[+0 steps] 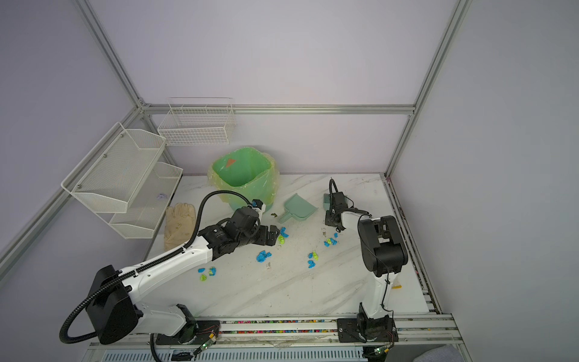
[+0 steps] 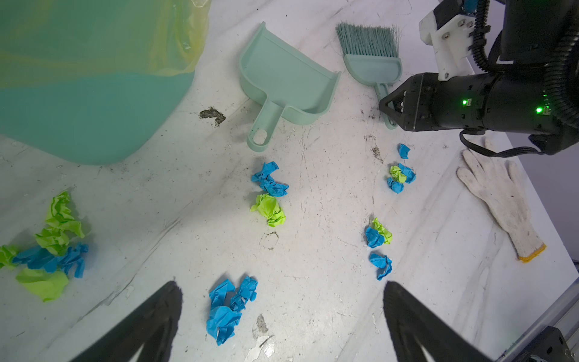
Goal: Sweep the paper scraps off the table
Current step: 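Close the right gripper on the mint-green brush handle, then lift the brush with the right gripper toward the left gripper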
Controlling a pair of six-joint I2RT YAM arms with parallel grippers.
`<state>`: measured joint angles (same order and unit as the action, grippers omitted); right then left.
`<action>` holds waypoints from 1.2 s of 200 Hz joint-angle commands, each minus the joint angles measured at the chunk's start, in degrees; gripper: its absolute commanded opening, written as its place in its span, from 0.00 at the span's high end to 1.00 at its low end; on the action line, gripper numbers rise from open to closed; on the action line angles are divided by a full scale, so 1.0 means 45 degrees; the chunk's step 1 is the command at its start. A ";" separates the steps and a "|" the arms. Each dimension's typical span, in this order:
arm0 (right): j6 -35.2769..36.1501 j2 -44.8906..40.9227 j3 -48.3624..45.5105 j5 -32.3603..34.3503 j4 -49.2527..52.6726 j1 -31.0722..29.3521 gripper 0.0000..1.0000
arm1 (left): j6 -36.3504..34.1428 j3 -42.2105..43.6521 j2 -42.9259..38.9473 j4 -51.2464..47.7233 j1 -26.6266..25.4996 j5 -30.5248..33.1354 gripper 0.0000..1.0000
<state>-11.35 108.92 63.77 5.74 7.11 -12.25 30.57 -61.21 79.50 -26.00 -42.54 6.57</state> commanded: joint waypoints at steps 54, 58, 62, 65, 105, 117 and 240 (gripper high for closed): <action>-0.0234 -0.2174 -0.0535 -0.0458 -0.0071 0.0047 1.00 | 0.0198 -0.1898 0.0904 -0.0309 -0.0039 -0.0524 0.00; -0.0248 -0.2316 -0.0552 -0.0460 -0.0091 0.0047 1.00 | 0.0217 -0.1948 0.0934 -0.0297 -0.0032 -0.0544 0.00; -0.0249 -0.2462 -0.0574 -0.0460 -0.0122 0.0047 1.00 | 0.0214 -0.1991 0.0955 -0.0289 -0.0046 -0.0573 0.01; -0.0250 -0.2574 -0.0606 -0.0438 -0.0141 0.0047 1.00 | 0.0214 -0.2043 0.0996 -0.0296 -0.0056 -0.0580 0.00; -0.0231 -0.3358 -0.0713 -0.0474 -0.0193 0.0058 1.00 | 0.0275 -0.2630 0.1404 -0.0289 -0.0030 -0.0854 0.00; -0.0264 -0.3528 -0.0848 -0.0589 -0.0338 0.0058 1.00 | 0.0299 -0.2831 0.1562 -0.0173 0.0045 -0.1263 0.00; -0.0948 -0.7688 -0.3446 -0.1952 -0.1539 0.0054 1.00 | 0.1731 -0.5044 0.3260 0.1987 0.0188 -0.5613 0.00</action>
<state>-14.13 78.96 50.39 -1.15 2.92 -12.10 34.65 -77.89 93.30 -23.22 -41.95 -10.87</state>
